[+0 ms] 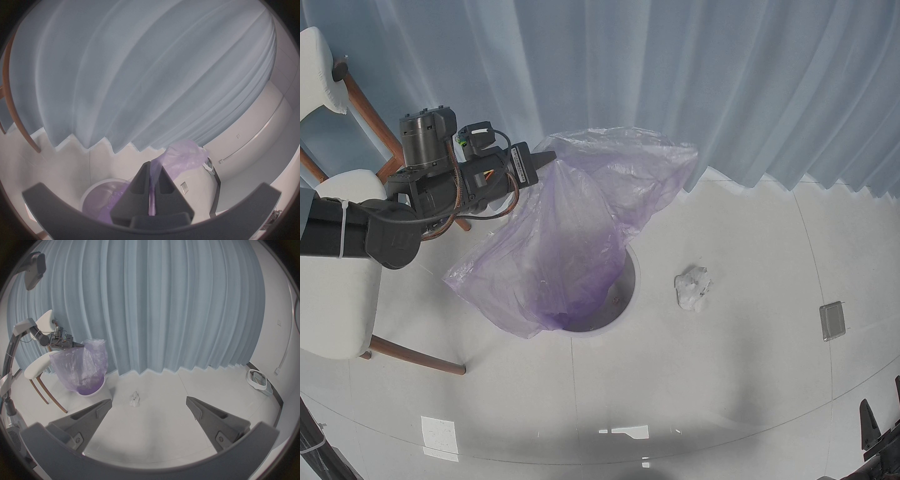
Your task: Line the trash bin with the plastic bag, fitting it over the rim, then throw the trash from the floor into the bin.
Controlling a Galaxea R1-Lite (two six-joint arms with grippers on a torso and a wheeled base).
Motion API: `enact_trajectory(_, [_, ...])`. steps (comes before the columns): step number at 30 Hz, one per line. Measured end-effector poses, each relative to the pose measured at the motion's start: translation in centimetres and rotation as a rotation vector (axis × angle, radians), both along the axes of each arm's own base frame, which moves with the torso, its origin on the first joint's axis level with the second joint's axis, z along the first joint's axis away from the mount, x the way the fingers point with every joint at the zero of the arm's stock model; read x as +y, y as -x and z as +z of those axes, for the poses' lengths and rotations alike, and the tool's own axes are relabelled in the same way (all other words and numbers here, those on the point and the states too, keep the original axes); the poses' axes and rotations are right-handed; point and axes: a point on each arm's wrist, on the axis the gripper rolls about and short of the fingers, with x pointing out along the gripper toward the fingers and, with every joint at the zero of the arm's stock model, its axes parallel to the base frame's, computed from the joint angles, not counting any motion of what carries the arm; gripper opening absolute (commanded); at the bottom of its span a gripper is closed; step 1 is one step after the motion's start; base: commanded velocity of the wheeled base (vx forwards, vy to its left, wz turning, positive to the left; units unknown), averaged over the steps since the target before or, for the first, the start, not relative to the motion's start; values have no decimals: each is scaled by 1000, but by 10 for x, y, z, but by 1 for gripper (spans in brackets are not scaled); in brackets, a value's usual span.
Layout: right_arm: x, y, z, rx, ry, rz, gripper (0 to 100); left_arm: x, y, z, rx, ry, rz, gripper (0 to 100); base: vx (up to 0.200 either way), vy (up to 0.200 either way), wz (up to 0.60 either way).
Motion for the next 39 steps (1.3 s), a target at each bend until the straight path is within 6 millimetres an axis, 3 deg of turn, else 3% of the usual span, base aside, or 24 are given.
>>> enact_trajectory(13, [0,0,0,2,10,9,100,0,11,-10,41,-17,0,0,154,0,0])
enact_trajectory(23, [0,0,1,-7,6,19,100,-2,52,-52,138,-131,-32,0,0,0,0])
enact_trajectory(32, [1,-12,45,13,-121,130,100,-11,87,-75,79,-193,-60,0,0,0,0])
enact_trajectory(39, [7,-52,90,188,-309,256,100,-20,109,-86,42,-224,-61,0,0,0,0])
